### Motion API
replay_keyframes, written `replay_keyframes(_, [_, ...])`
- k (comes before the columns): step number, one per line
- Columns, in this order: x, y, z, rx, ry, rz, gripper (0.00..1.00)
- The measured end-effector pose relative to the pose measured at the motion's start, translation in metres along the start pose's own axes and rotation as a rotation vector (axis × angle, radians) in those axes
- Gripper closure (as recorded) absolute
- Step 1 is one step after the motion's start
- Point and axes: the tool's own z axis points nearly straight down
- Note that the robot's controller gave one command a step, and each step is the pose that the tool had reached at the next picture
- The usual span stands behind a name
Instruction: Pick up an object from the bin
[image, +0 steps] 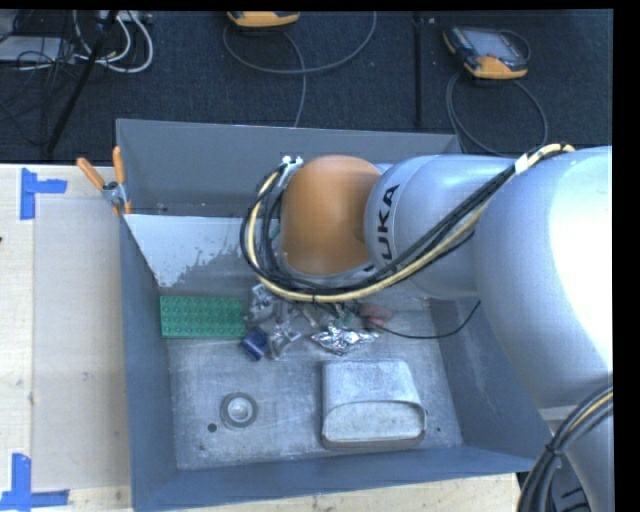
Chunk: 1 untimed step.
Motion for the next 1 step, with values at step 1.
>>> replay_keyframes(1, [0.0137,-0.0009,-0.1556,-0.001,-0.001,-0.22,1.0])
